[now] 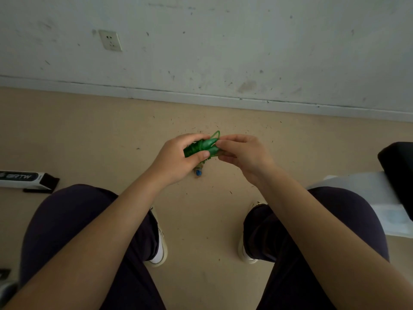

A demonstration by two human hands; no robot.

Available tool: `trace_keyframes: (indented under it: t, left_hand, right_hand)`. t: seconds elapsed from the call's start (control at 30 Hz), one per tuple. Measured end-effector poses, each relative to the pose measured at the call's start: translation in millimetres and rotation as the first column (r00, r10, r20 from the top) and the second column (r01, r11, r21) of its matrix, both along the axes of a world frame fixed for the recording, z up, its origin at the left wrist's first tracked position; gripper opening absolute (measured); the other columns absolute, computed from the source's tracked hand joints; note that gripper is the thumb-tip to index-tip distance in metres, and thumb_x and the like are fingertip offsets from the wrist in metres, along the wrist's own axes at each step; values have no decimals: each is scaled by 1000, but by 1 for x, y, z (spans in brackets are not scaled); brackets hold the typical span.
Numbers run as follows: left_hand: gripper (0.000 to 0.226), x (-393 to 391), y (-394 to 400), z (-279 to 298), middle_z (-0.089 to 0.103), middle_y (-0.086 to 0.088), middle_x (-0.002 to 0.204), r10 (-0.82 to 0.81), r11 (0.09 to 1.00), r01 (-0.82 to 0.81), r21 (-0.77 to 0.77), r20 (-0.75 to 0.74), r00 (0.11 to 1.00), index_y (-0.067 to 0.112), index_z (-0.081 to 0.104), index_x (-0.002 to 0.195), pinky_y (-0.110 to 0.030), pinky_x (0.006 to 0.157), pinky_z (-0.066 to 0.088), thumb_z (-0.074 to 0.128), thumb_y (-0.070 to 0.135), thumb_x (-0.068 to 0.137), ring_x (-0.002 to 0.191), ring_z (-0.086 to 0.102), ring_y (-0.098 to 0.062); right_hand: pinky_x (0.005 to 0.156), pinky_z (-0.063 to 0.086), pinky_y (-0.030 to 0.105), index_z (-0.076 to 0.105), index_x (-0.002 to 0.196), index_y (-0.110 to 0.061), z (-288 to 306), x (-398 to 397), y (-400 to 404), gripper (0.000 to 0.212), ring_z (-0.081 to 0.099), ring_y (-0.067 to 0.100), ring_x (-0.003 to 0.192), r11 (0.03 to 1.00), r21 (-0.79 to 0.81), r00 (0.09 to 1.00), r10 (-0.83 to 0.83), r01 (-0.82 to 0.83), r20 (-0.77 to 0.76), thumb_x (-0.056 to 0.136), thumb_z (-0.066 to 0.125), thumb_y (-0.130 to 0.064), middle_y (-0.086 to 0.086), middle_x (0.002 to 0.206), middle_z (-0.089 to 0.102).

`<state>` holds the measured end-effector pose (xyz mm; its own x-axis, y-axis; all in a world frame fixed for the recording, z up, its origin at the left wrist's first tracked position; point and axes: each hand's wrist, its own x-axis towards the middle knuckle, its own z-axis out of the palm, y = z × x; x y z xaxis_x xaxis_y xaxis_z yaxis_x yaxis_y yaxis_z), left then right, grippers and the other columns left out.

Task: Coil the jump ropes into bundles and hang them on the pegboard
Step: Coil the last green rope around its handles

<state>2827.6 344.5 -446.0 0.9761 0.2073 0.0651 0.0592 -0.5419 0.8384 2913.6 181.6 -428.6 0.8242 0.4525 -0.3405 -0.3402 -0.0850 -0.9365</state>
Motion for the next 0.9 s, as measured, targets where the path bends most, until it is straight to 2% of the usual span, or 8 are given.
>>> trace_keyframes:
  t: [0.13, 0.27, 0.33, 0.4, 0.53, 0.67, 0.8, 0.9]
  left_hand:
    - [40, 0, 0, 0, 62, 14, 120, 26, 999, -27, 24, 29, 999, 27, 64, 130, -6, 91, 37, 71, 21, 91, 113, 56, -3]
    - [40, -1, -1, -1, 63, 12, 119, 28, 998, -30, 61, 43, 999, 25, 64, 129, -2, 87, 35, 72, 19, 91, 110, 55, -2]
    - [40, -2, -1, -1, 62, 13, 118, 27, 997, -30, 64, 41, 999, 25, 65, 129, 1, 86, 34, 72, 19, 90, 109, 54, -1]
    - [40, -2, -1, 0, 62, 13, 117, 21, 998, -24, 64, 37, 999, 25, 65, 129, 1, 86, 34, 72, 18, 90, 109, 55, -2]
    - [38, -1, -1, 4, 66, 13, 115, 15, 1000, -16, 24, 41, 999, 26, 65, 127, -6, 87, 42, 71, 17, 91, 105, 59, -1]
    - [35, 1, -3, 4, 67, 17, 111, 18, 1000, -19, 3, 48, 999, 25, 66, 125, -8, 88, 44, 70, 16, 91, 103, 61, 2]
    - [36, 2, -6, 3, 65, 16, 110, 19, 1000, -20, 20, 51, 999, 22, 67, 126, -4, 87, 41, 71, 13, 91, 106, 60, -3]
    - [36, 3, -2, 4, 67, 12, 111, 48, 999, -48, 13, 43, 998, 22, 67, 126, -16, 92, 47, 71, 15, 91, 107, 62, -8]
  right_hand:
    - [71, 58, 23, 71, 93, -1, 1, 3, 0, 6, 71, 15, 73, 999, 14, 999, 32, -32, 8, 90, 66, -5, 9, 81, 74]
    - [68, 57, 20, 73, 92, -4, 1, 2, 1, 9, 70, 14, 72, 975, -220, 964, 79, -22, 255, 92, 65, -10, 10, 83, 74]
    - [68, 57, 20, 73, 89, -8, 1, 0, 2, 10, 69, 12, 70, 960, -280, 945, 109, -19, 310, 93, 64, -10, 7, 80, 73]
    - [71, 58, 22, 71, 90, -6, 1, 0, 1, 12, 68, 14, 71, 968, -248, 955, 107, -36, 276, 95, 61, -8, 7, 80, 71]
    - [69, 52, 19, 66, 95, -2, 3, 1, 0, 12, 64, 11, 75, 994, 26, 994, 109, -109, 2, 97, 54, -4, 7, 86, 67]
    - [70, 48, 23, 66, 90, -8, 5, 5, -2, 16, 62, 10, 76, 985, 116, 970, 148, -127, -192, 98, 52, -9, 1, 82, 68]
    - [73, 48, 28, 65, 82, -11, 4, 5, 1, 18, 61, 13, 77, 987, 59, 980, 156, -149, -125, 95, 53, -13, 0, 74, 64]
    - [75, 52, 25, 69, 88, -13, 4, 10, -3, 12, 65, 11, 83, 967, 28, 967, 253, -254, 18, 95, 59, -14, -2, 81, 70]
